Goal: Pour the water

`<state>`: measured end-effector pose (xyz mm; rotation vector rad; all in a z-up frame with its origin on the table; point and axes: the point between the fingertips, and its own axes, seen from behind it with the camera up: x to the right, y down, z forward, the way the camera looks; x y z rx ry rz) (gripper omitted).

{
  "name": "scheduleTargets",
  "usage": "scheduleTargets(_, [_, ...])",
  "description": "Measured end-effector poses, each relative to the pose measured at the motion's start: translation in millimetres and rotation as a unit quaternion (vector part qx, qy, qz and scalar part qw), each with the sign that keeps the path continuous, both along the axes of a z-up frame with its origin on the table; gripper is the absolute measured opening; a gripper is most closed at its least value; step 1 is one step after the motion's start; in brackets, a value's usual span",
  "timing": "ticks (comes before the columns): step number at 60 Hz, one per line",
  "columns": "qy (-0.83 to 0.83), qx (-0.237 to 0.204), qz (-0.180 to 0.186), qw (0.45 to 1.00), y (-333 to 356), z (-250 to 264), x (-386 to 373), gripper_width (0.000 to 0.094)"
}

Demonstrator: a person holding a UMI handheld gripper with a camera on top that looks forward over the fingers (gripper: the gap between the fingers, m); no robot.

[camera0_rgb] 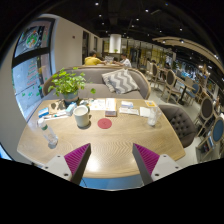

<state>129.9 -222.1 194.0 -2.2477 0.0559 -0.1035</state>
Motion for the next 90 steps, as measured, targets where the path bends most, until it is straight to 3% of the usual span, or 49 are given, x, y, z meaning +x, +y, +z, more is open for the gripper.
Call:
scheduleTargets(19, [-0.005, -0.026, 0.013, 1.0, -36, -45, -62, 0.0853])
scheduleTargets(30, [0.015, -0.041, 0.021, 0.999, -58, -77, -141, 0.0856])
scheduleTargets(38, [0.036, -0.027, 0.039, 0.998, -55, -88, -210, 0.086])
scheduleTargets(55, [0.07, 0.051, 0.062, 0.994, 32, -103, -310, 0.0859])
scheduleTargets(72, [0.054, 0.096, 0.026, 0.994, 141, -146, -316, 0.0846])
scheduleTargets(77, [0.051, 0.1, 0.019, 0.993, 159, -160, -315, 0.0781])
scheduleTargets(84, [0.042, 0.116, 0.017, 0.992, 171, -165, -316, 0.0511])
scheduleTargets(90, [0.035, 0.12, 0.024, 0.992, 174, -164, -320, 0.0471])
